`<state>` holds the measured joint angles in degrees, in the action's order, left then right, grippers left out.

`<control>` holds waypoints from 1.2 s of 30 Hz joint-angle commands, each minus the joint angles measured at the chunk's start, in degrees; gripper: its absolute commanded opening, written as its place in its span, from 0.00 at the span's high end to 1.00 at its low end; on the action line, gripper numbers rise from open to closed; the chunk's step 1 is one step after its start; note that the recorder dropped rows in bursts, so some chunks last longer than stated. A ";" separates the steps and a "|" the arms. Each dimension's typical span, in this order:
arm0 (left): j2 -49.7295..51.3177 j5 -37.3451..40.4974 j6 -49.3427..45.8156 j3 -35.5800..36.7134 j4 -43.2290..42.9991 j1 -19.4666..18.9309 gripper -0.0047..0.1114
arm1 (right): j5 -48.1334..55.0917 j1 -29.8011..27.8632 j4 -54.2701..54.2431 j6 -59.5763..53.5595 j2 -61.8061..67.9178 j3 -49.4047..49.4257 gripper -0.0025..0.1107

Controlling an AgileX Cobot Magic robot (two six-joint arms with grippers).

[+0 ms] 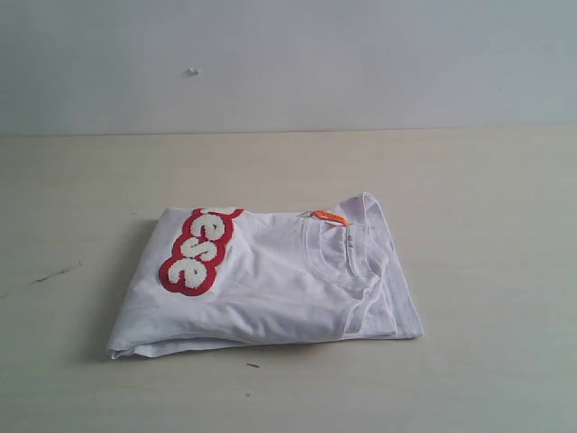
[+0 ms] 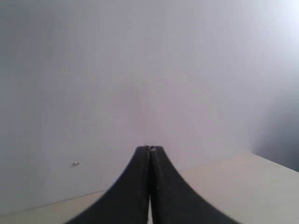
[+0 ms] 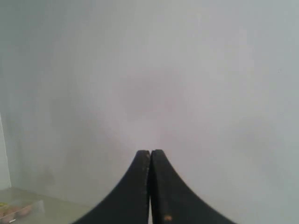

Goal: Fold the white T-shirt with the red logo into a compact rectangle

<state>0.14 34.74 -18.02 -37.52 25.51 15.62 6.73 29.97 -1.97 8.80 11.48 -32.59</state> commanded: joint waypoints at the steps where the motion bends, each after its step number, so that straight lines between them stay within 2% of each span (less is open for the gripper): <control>1: -0.14 0.66 0.53 0.03 0.50 0.38 0.96 | -0.50 0.05 -0.05 0.45 -0.28 0.33 0.98; 18: -0.14 -1.21 -2.74 0.03 -0.54 0.17 0.96 | -0.50 0.05 -0.05 0.45 -0.28 0.33 0.98; 25: -0.14 -1.26 -0.19 0.03 -10.70 -5.84 0.96 | -0.50 0.05 -0.05 0.45 -0.28 0.33 0.98; 28: -0.14 -1.94 3.89 0.03 -17.05 -7.83 0.96 | -0.50 0.05 -0.05 0.45 -0.28 0.33 0.98; 30: -0.14 -5.12 9.50 1.05 -21.56 -8.76 0.96 | -0.50 0.05 -0.05 0.45 -0.28 0.33 0.98; 33: -0.14 -16.31 18.02 4.67 -25.96 -8.88 0.96 | -0.50 0.05 -0.05 0.45 -0.28 0.33 0.98; 36: -0.14 -26.33 22.29 9.65 -28.92 -8.99 0.96 | -0.50 0.05 -0.05 0.45 -0.28 0.33 0.98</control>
<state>0.14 17.95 -0.67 -31.79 0.00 6.92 6.70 29.97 -1.97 9.19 11.34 -32.59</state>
